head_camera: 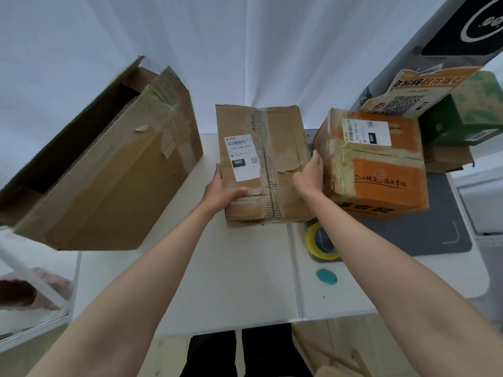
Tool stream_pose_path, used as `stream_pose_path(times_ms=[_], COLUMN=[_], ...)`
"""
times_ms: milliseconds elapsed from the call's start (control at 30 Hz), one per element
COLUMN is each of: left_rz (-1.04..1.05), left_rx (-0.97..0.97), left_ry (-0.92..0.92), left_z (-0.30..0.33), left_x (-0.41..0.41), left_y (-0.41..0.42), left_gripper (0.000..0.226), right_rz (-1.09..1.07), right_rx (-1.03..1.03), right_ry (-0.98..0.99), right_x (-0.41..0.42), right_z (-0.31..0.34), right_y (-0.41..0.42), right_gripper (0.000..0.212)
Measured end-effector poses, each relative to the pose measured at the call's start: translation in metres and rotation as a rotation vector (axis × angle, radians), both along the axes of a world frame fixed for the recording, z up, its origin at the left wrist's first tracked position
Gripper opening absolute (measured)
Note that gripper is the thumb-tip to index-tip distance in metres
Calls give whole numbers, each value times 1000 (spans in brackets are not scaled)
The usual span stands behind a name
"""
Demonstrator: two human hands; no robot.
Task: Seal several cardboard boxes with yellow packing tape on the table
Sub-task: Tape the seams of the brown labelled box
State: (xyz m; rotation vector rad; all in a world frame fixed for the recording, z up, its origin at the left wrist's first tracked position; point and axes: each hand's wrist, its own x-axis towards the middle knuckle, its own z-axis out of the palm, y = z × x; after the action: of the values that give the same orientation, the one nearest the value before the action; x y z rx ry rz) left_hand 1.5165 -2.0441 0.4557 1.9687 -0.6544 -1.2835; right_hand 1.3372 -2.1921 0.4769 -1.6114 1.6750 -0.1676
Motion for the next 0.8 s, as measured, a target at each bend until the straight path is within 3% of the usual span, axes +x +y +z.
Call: stream_pose_path(times_ms=[67, 133, 267, 367, 467, 533, 633, 800], left_rz=[-45, -86, -199, -163, -66, -39, -61, -139], left_rx=[33, 30, -79, -226, -256, -119, 147, 271], left_ry=[-168, -298, -531, -704, -988, -1118, -1049, -846], left_z=[22, 47, 105, 156, 194, 205, 204, 195], left_x=[0, -2, 8, 31, 69, 100, 136, 150], left_y=[-5, -8, -6, 7, 26, 43, 73, 101], left_gripper=[124, 118, 66, 29, 21, 27, 33, 28], right_rz=[-13, 18, 30, 73, 209, 300, 412, 660], right_rx=[-102, -144, -163, -149, -103, -70, 2, -15], right_ry=[-88, -147, -311, -374, -382, -385, -394, -282], right_x=[20, 42, 87, 114, 139, 154, 173, 189], right_z=[18, 39, 88, 122, 149, 161, 174, 183], right_y=[8, 16, 33, 47, 65, 80, 104, 132], right_gripper=[79, 75, 68, 58, 51, 47, 42, 53])
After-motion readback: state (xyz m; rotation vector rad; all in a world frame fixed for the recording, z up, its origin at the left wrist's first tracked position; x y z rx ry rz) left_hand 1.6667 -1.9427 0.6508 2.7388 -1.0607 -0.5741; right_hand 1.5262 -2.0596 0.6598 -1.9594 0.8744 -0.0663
